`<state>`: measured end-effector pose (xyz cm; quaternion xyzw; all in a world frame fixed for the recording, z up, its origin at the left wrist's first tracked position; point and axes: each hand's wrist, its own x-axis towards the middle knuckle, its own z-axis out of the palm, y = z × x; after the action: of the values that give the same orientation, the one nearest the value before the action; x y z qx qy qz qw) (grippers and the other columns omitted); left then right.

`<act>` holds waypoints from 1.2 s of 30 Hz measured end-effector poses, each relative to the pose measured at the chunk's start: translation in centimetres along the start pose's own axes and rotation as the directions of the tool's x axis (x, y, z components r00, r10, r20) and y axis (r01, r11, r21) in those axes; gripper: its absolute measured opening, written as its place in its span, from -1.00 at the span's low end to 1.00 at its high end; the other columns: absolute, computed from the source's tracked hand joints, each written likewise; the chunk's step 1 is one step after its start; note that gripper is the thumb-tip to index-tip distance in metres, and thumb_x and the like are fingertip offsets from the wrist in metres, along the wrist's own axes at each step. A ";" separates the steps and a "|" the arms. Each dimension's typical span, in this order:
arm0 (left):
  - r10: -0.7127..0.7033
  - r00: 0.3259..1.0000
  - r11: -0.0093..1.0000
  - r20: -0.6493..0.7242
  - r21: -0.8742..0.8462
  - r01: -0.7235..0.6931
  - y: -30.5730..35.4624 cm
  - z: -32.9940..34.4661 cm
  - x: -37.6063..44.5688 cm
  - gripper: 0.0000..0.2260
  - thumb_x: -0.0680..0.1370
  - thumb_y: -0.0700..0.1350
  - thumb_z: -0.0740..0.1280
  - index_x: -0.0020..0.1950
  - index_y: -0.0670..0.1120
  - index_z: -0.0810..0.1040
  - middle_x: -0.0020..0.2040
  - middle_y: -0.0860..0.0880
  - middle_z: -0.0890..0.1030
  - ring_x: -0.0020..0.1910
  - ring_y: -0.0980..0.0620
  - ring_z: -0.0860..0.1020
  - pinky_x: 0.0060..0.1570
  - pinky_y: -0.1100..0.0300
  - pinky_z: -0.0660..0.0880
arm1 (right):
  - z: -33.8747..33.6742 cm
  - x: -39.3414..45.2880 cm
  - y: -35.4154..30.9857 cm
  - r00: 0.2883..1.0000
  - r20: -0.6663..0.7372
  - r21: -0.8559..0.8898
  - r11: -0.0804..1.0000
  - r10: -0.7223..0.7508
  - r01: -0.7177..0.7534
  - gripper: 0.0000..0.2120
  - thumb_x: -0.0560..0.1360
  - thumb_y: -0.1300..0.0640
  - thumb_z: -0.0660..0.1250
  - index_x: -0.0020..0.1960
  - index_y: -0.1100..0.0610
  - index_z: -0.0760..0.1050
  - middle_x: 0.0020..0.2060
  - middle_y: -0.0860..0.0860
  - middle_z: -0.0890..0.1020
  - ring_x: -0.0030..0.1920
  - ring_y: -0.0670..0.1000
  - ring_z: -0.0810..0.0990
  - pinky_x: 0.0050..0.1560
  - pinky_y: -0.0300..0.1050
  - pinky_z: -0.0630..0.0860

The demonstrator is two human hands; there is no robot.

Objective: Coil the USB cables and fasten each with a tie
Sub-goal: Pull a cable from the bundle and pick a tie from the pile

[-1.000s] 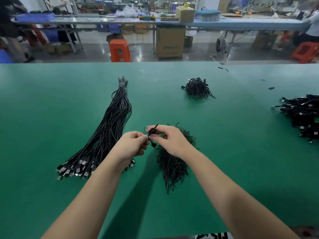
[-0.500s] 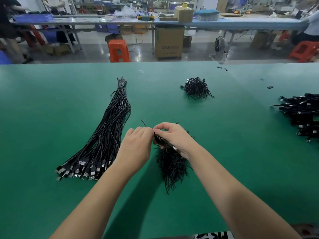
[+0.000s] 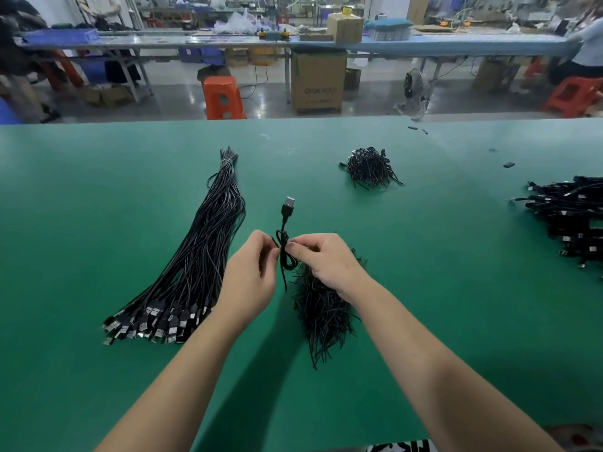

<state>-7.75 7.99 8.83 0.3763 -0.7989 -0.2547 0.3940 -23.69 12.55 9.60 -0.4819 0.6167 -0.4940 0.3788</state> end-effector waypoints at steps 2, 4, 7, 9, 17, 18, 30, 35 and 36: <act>0.115 0.993 0.980 -0.013 0.168 -0.111 0.0 0.0 0.0 -0.90 0.62 -0.23 0.28 -0.10 -0.12 0.45 -0.29 0.01 0.51 -0.31 0.00 0.47 -0.27 0.08 0.36 | 0.2 -0.1 0.3 0.996 0.067 0.088 0.994 0.059 -0.065 -0.85 0.59 0.01 0.38 -0.11 -0.03 0.69 -0.48 -0.12 0.37 -0.47 -0.11 0.27 -0.45 -0.33 0.25; 0.285 0.958 0.898 0.012 0.346 -0.272 -0.2 -0.1 0.0 -0.90 0.57 -0.30 0.29 -0.13 -0.17 0.49 -0.28 -0.07 0.52 -0.36 -0.16 0.44 -0.26 0.02 0.34 | 0.2 -0.1 0.4 0.988 0.104 0.143 0.981 0.118 -0.132 -0.84 0.59 0.01 0.38 -0.09 -0.01 0.70 -0.47 -0.08 0.32 -0.48 -0.09 0.19 -0.49 -0.29 0.17; 0.470 0.879 0.734 0.083 0.516 -0.441 -0.7 -0.3 0.0 -0.82 0.42 -0.42 0.41 -0.17 -0.17 0.51 -0.32 -0.07 0.48 -0.40 -0.15 0.43 -0.25 0.00 0.40 | 0.2 0.0 0.3 0.976 0.092 0.148 0.966 0.199 -0.211 -0.90 0.50 -0.04 0.44 -0.07 -0.03 0.66 -0.38 -0.07 0.58 -0.43 -0.06 0.28 -0.51 -0.29 0.16; 0.489 0.867 0.708 0.098 0.536 -0.460 -0.9 -0.4 -0.1 -0.82 0.41 -0.42 0.41 -0.17 -0.17 0.52 -0.32 -0.06 0.49 -0.40 -0.15 0.43 -0.26 -0.01 0.42 | 0.2 0.1 0.3 0.973 0.093 0.194 0.955 0.211 -0.225 -0.96 0.50 0.01 0.45 -0.11 -0.05 0.63 -0.36 -0.04 0.61 -0.41 -0.03 0.26 -0.51 -0.28 0.15; -0.408 0.896 0.818 0.172 -0.367 0.443 -0.1 -0.7 0.5 -0.84 0.62 -0.22 0.30 -0.16 -0.12 0.51 -0.39 0.02 0.55 -0.42 0.09 0.47 -0.32 0.28 0.41 | 0.1 -0.3 0.1 0.982 0.185 0.252 0.963 0.050 -0.097 -0.80 0.55 0.31 0.40 0.06 0.05 0.66 -0.14 -0.03 0.72 -0.31 -0.15 0.55 -0.39 -0.33 0.38; -0.459 0.853 0.716 0.250 -0.464 0.521 0.1 -0.7 0.6 -0.83 0.62 -0.25 0.29 -0.17 -0.14 0.51 -0.40 0.00 0.53 -0.43 0.06 0.47 -0.31 0.23 0.42 | 0.1 -0.3 0.0 0.987 0.155 0.210 0.975 0.038 -0.071 -0.85 0.52 0.26 0.45 0.03 0.04 0.67 -0.21 -0.07 0.70 -0.34 -0.19 0.54 -0.39 -0.38 0.36; 0.199 0.977 0.926 0.079 0.310 -0.214 0.0 -0.1 -0.3 -0.85 0.57 -0.35 0.27 -0.12 -0.12 0.49 -0.28 0.01 0.50 -0.31 -0.06 0.44 -0.25 0.12 0.20 | 0.9 0.1 0.3 0.986 -0.032 0.116 0.980 0.164 -0.160 -0.82 0.50 -0.01 0.46 -0.04 0.11 0.64 -0.30 0.07 0.71 -0.34 -0.04 0.52 -0.25 -0.13 0.46; 0.463 0.876 0.727 0.138 0.506 -0.464 -1.1 0.0 -0.6 -0.81 0.39 -0.40 0.29 -0.11 -0.15 0.51 -0.29 -0.05 0.47 -0.32 -0.13 0.46 -0.18 0.07 0.27 | 1.0 -0.1 0.4 0.982 -0.013 0.096 0.978 0.189 -0.187 -0.88 0.51 0.04 0.44 -0.10 0.09 0.65 -0.21 0.16 0.73 -0.30 -0.03 0.52 -0.16 -0.08 0.44; 0.467 0.876 0.733 0.121 0.500 -0.460 -1.2 0.0 -0.5 -0.80 0.39 -0.39 0.29 -0.09 -0.13 0.47 -0.29 -0.04 0.46 -0.32 -0.13 0.44 -0.18 0.07 0.26 | 1.0 -0.1 0.5 0.978 0.007 0.129 0.970 0.207 -0.206 -0.84 0.54 0.02 0.41 -0.09 0.10 0.67 -0.17 0.17 0.73 -0.28 0.00 0.51 -0.17 -0.06 0.46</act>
<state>-7.02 7.73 7.79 0.2582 -0.9030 0.0766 0.3347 -22.86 12.43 8.95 -0.3881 0.6312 -0.4924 0.4566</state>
